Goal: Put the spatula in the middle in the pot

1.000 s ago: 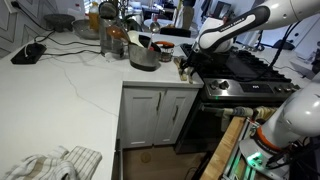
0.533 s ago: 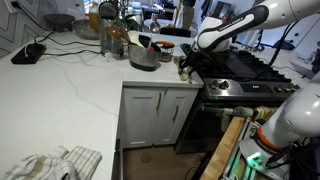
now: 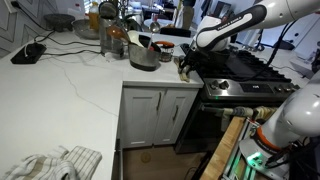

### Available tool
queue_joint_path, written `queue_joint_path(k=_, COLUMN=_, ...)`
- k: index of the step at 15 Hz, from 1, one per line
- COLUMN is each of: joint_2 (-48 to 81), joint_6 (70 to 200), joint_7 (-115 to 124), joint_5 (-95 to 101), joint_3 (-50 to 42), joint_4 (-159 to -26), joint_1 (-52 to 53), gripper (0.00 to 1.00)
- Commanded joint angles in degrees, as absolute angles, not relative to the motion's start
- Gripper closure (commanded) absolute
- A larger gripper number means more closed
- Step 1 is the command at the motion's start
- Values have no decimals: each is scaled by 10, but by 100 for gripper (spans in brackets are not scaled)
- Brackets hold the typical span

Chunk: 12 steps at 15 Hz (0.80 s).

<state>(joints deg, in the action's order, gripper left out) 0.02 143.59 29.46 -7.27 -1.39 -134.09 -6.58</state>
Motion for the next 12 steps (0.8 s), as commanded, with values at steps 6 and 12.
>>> queue_joint_path(k=6, joint_2=15, joint_6=1413, joint_7=311, joint_5=-63, joint_3=-25, joint_4=-1328, joint_1=-56, gripper=93)
queue_joint_path(k=12, joint_2=-24, joint_6=1339, joint_7=340, joint_5=-53, joint_3=-26, joint_4=-1319, joint_1=-56, gripper=93)
